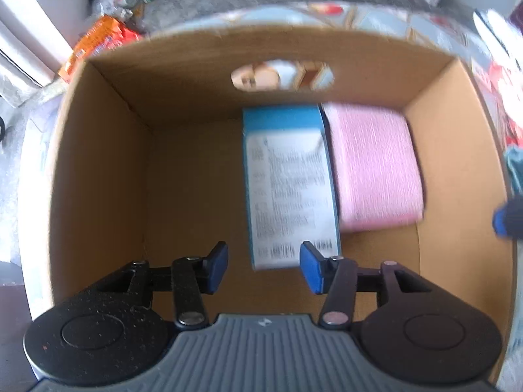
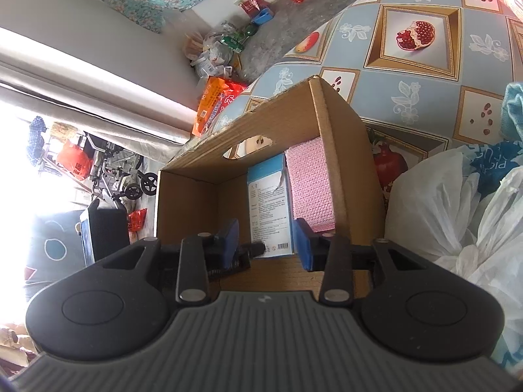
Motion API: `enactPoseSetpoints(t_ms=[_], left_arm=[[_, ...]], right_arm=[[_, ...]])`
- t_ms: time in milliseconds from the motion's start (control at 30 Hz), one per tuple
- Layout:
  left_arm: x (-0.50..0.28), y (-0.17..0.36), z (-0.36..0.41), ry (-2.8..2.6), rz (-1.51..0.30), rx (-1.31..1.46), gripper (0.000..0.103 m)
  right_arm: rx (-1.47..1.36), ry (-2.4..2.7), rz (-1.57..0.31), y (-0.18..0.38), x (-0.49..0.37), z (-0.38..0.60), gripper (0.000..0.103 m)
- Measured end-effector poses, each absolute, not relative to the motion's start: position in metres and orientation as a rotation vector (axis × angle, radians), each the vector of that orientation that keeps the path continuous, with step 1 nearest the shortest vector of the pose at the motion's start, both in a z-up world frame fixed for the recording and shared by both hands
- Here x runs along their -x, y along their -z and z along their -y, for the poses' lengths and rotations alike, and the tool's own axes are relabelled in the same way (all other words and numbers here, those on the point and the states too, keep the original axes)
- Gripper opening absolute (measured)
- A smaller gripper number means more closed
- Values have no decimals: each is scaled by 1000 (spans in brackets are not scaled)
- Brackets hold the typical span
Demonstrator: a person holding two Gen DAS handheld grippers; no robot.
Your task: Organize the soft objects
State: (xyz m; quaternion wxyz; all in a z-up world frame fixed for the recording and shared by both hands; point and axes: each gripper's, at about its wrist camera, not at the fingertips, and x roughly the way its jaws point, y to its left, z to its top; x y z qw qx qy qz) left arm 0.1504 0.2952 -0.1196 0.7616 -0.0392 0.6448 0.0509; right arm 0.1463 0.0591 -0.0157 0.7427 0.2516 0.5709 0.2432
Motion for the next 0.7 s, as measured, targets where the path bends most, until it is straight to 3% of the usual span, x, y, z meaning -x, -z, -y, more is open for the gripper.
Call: enactPoseSetpoints(t_ms=[500, 700], left_arm=[[-151, 144, -281, -122, -1438, -11, 49], [-143, 138, -279, -130, -1432, 49, 66]], right_arm=[[-552, -529, -1249, 18, -145, -59, 39], [-564, -532, -1246, 17, -141, -52, 40]])
